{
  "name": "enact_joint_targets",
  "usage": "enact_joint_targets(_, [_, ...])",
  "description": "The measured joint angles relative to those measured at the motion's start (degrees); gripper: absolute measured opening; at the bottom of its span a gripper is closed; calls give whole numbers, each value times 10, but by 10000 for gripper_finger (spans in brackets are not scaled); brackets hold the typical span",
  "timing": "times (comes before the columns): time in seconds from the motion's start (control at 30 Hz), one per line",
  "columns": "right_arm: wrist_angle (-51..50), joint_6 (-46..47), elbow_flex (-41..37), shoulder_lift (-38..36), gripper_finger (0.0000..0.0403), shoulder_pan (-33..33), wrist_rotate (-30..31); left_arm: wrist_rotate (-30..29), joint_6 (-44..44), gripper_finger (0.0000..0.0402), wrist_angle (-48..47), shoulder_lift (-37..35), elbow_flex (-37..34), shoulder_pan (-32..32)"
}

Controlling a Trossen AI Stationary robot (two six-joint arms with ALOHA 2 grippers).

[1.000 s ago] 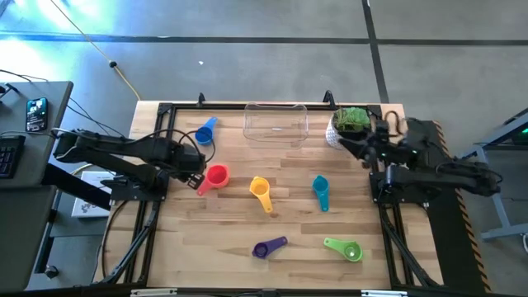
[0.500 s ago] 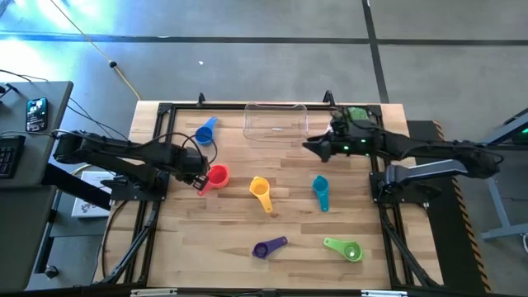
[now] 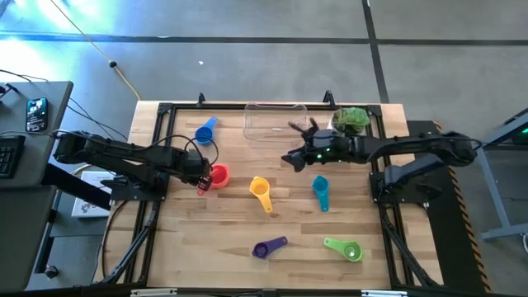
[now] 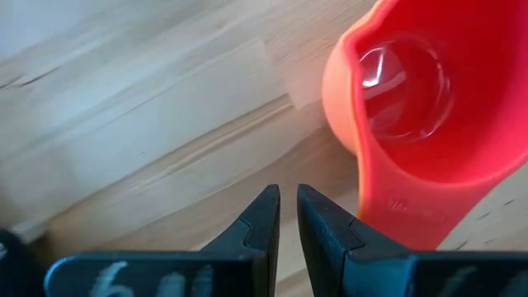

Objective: Nest measuring cups in basket
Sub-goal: Stack the red measuring cup on the top of the orange measuring cup

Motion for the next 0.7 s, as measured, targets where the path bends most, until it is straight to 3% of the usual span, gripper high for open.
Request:
enact_joint_targets(0.33, [0,19,25,81,222,22,15,18,-10,35,64,11,-37,0])
enact_joint_targets(0.7, [2,25,26,89,222,25,17,45,-20,35,165,21,-45,-12])
